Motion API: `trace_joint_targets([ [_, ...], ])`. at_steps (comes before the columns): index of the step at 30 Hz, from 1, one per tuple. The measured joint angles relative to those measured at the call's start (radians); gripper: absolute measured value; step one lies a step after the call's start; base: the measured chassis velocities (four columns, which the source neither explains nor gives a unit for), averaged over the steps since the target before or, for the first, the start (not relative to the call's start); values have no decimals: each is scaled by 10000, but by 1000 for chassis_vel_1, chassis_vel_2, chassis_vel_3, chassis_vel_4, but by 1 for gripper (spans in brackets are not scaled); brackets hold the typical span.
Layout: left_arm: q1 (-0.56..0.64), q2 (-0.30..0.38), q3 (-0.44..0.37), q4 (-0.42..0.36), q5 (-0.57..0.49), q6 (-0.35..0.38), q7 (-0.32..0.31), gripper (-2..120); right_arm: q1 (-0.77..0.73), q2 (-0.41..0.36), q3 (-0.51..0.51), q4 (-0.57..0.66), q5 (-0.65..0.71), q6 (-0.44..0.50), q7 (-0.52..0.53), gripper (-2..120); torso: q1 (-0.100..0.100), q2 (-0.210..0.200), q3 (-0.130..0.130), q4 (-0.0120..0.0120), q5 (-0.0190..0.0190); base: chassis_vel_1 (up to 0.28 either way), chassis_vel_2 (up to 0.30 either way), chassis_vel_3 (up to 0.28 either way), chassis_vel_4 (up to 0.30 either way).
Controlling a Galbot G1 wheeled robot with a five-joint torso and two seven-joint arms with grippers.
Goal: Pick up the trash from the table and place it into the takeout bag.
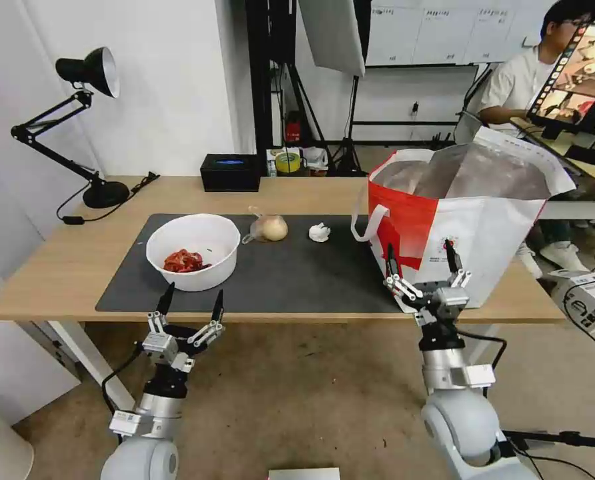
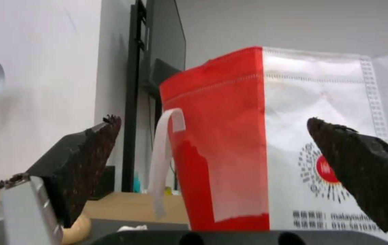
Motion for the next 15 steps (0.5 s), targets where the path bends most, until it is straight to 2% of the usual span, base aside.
trace_joint_targets([
  [6,87,-24,-70,-2,4,-101,-315,100,-320,304,-56,-130,-145,126,13,100,0,0,0,0,0,0,0,0,0],
  [11,130,-80,-156,-2,57,-178,-891,100,-645,601,-39,-390,-418,453,3,100,1,-1,0,0,1,0,0,0,0],
  [15,152,-84,-212,-2,74,-204,-970,100,-776,668,4,-531,-450,624,-66,100,1,-1,0,1,1,0,0,0,0],
])
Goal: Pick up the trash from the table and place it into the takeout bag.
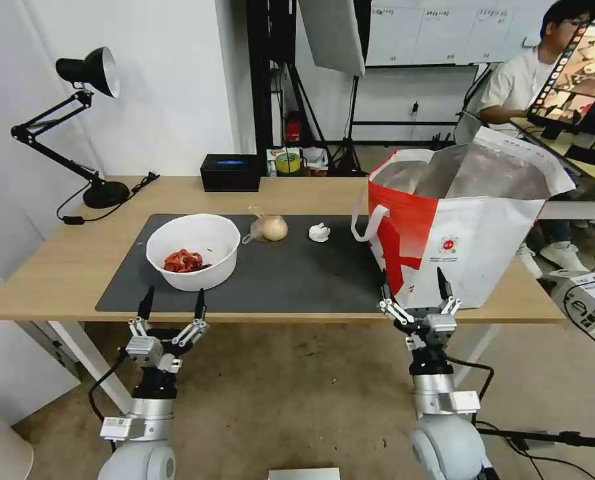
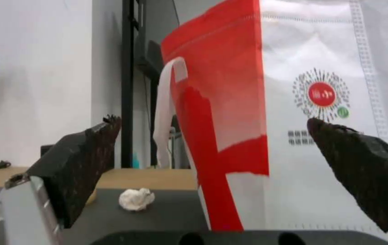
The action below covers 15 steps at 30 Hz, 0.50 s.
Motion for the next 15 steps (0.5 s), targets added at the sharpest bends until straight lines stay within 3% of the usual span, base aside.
trace_joint_targets([
  [15,-28,-133,-7,226,237,-46,-37,100,-491,160,430,-622,52,689,-261,100,0,-1,0,0,0,0,0,0,0],
])
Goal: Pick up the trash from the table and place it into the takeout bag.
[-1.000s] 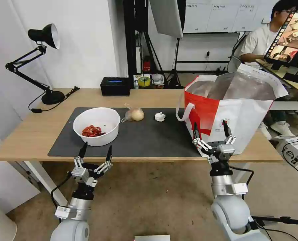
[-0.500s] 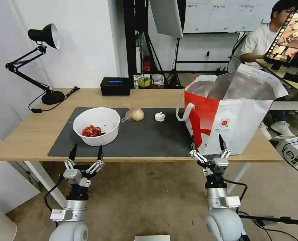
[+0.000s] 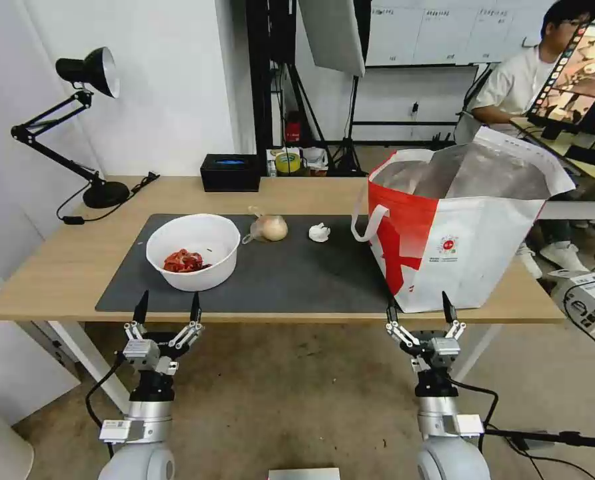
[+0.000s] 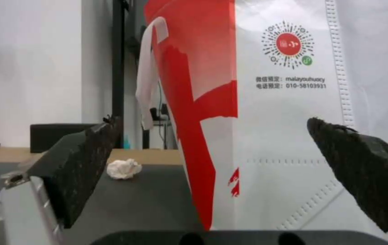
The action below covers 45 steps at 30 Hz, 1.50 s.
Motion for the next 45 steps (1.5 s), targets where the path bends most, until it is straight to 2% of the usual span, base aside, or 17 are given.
trace_joint_targets([
  [30,-55,-48,15,14,0,6,18,100,153,134,-159,147,-18,-107,-257,100,0,0,0,0,0,0,0,0,0],
  [45,-58,-68,68,17,-7,14,24,100,465,-119,-872,328,-33,-624,-541,100,0,0,0,0,0,0,0,0,0],
])
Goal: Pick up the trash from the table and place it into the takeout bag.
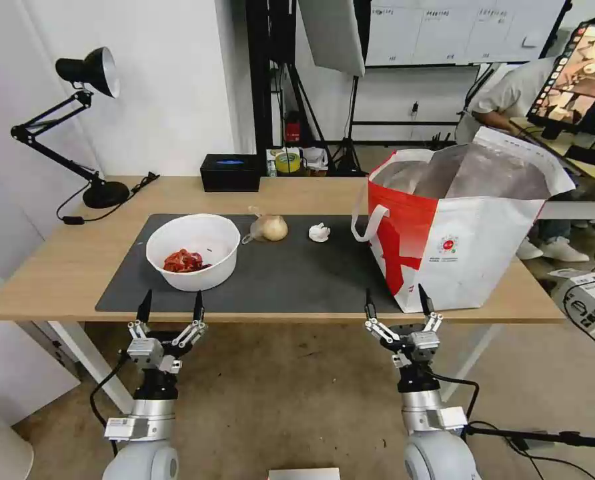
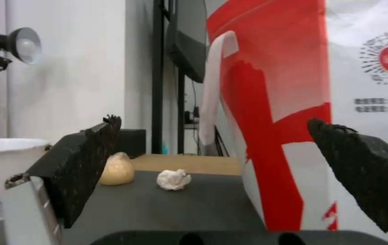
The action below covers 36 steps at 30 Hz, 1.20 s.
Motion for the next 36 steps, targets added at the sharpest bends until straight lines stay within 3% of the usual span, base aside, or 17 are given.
trace_joint_targets([
  [15,114,-80,127,-46,28,-35,2,100,1108,-906,-1237,-475,650,-942,111,100,0,0,0,0,0,0,0,0,0],
  [36,184,-130,56,-85,72,-65,3,100,2947,-945,-2287,-752,1974,-2745,1036,100,1,0,0,1,0,0,0,0,0],
])
